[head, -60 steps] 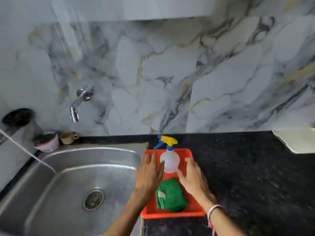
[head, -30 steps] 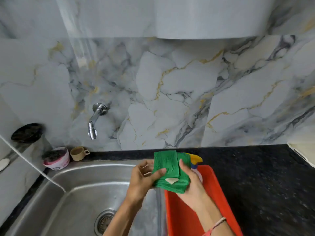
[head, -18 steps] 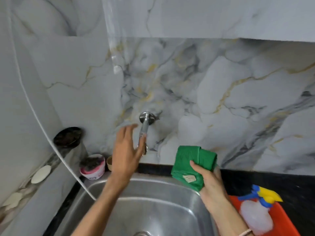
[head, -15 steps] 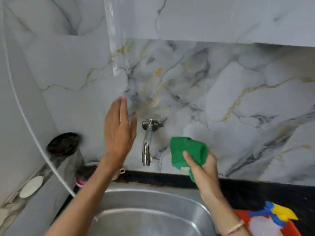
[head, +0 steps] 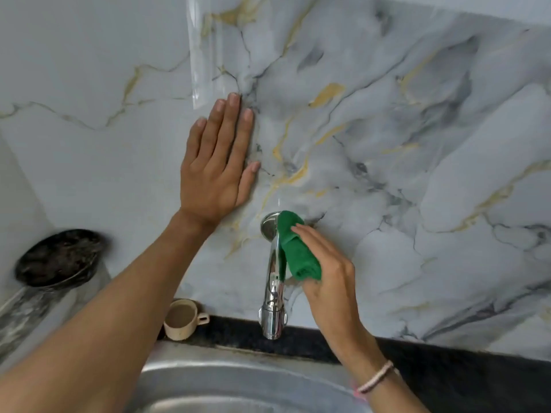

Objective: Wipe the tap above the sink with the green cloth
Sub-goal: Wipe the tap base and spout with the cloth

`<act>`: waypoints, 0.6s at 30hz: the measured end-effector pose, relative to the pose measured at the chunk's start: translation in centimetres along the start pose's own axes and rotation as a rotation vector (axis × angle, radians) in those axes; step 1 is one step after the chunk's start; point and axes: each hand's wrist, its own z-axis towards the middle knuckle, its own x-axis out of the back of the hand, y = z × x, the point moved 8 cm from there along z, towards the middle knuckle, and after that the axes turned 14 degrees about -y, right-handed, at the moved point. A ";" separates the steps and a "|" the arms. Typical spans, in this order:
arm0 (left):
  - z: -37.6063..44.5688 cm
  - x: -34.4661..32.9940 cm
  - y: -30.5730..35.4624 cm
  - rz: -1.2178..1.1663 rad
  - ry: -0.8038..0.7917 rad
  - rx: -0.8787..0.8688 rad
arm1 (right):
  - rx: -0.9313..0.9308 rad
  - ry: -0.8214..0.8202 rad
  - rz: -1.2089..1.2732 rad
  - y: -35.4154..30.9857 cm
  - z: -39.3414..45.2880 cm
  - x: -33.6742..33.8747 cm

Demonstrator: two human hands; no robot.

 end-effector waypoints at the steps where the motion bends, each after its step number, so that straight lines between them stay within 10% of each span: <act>1: 0.0 0.0 0.0 0.005 0.003 0.004 | -0.034 0.044 0.093 0.6 -0.4 0.0; 6: 0.1 -0.1 -0.1 0.021 0.016 0.010 | -0.421 0.111 0.879 6.2 -3.1 -3.0; 10: 0.0 -0.1 0.1 0.032 0.024 0.008 | -0.849 -0.138 1.568 6.0 -5.5 -11.1; 18: 0.0 0.3 0.1 0.032 0.017 -0.005 | -0.638 -0.239 1.963 0.4 0.5 -12.9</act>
